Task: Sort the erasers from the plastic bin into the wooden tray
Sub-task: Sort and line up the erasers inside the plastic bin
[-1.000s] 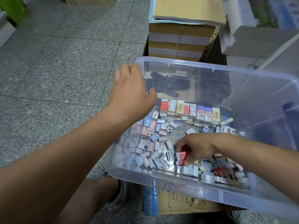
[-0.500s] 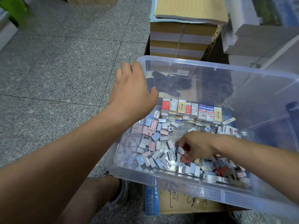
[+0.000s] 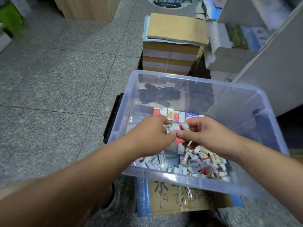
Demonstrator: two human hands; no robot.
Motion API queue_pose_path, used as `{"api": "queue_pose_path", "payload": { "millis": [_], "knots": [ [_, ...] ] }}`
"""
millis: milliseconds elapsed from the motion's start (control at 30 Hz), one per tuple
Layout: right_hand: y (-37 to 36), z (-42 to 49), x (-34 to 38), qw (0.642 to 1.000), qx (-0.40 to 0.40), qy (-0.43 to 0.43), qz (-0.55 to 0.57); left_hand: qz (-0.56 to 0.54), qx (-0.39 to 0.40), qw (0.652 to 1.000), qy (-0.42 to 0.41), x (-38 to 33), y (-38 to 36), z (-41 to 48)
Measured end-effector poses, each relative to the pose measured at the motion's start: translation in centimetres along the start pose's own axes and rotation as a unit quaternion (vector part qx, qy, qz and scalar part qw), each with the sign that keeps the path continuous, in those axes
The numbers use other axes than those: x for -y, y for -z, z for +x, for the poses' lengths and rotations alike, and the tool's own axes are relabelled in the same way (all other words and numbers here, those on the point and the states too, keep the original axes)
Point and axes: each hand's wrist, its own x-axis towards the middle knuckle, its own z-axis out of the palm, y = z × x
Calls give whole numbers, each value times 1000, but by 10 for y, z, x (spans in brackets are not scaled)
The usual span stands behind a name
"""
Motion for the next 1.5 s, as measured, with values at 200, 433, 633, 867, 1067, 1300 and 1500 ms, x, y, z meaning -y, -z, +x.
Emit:
{"api": "queue_pose_path", "payload": {
  "millis": [200, 433, 633, 867, 1067, 1300, 1500],
  "knots": [
    [-5, -11, -12, 977, -29, -64, 199, -400, 98, 905, 109, -7, -23, -4],
    [14, 22, -19, 973, -210, -94, -23, -418, -5, 895, 158, 3, -16, 7],
    [24, 93, -38, 942, -261, -203, 56, -412, -1, 890, 194, 9, -16, 13],
    [19, 132, -58, 924, -326, -197, 33, -437, 25, 875, 206, 15, -19, 17],
    [15, 130, -62, 919, -331, -209, 46, -453, 34, 869, 196, 15, -20, 19],
    [23, 98, -33, 941, -290, -166, -49, -459, 17, 869, 185, 15, -20, 19],
    [8, 35, -5, 992, 19, -94, 81, -438, -2, 887, 147, 13, -19, 17]
  ]
}}
